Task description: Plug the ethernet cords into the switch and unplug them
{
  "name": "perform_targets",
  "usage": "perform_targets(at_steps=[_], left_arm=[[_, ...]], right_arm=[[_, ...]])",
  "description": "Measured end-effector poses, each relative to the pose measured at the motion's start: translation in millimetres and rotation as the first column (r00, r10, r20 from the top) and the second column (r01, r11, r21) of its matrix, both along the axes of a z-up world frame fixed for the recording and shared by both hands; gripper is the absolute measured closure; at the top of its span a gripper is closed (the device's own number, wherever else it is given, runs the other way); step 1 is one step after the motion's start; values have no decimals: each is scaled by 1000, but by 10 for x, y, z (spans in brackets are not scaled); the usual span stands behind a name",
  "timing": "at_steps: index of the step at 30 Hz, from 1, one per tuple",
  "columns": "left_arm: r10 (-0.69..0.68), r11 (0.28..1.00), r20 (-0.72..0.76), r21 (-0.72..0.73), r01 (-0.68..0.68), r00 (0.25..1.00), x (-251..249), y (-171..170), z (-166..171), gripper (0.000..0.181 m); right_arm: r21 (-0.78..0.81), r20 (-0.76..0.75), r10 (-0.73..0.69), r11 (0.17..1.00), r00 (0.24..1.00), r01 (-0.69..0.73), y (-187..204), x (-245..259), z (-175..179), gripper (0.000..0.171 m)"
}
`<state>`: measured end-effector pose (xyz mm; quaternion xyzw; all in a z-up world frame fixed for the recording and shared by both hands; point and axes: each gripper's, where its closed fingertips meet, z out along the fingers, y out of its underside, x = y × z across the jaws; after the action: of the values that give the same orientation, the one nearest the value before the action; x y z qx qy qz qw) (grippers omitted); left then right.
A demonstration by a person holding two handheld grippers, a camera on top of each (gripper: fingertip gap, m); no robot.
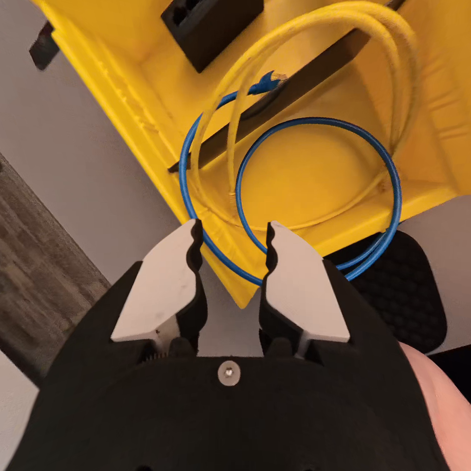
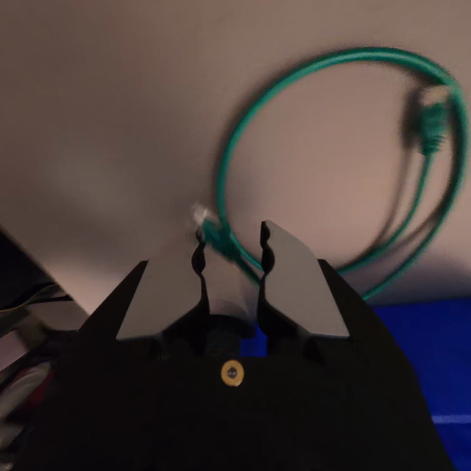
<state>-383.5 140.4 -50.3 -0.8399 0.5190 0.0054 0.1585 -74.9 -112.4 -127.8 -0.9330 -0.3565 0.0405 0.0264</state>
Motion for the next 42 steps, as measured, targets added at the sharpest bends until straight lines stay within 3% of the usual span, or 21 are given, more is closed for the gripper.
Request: perform_targets(at_steps=[2,5,11,14,19,23,27,32,39,42], left_arm=[[26,1000,-22,-2,-26,999,-97,5,-13,134],[79,997,-29,-11,-79,996,-229,-35,7,131],[177,978,-10,-107,-177,984,-315,-52,-94,126],[234,965,-85,-100,-242,968,-424,68,-204,122],[253,958,-75,-116,-261,964,-451,88,-199,144],[272,962,-22,9,-272,962,-432,167,42,170],[275,943,59,175,-281,960,-384,250,389,174],[241,844,317,399,-359,917,-270,297,1103,176],[-19,737,554,570,-363,832,-35,-141,1935,176],[-164,738,602,600,-307,781,216,-442,2139,176]], right_arm=[[1,-55,30,1000,998,-30,-67,-214,3,129],[175,-67,117,979,991,-104,61,-535,148,127],[474,-39,273,852,961,-223,332,-1075,573,134],[483,-63,297,845,953,-231,330,-1178,627,134],[484,-74,294,846,953,-223,327,-1138,645,136],[487,-83,274,850,958,-201,333,-1064,643,137],[490,-69,263,849,962,-197,324,-1004,626,139],[512,-60,264,836,963,-198,330,-1000,657,139],[629,-61,279,756,958,-180,438,-1106,891,138],[763,-66,320,626,945,-159,551,-1313,1166,114]])
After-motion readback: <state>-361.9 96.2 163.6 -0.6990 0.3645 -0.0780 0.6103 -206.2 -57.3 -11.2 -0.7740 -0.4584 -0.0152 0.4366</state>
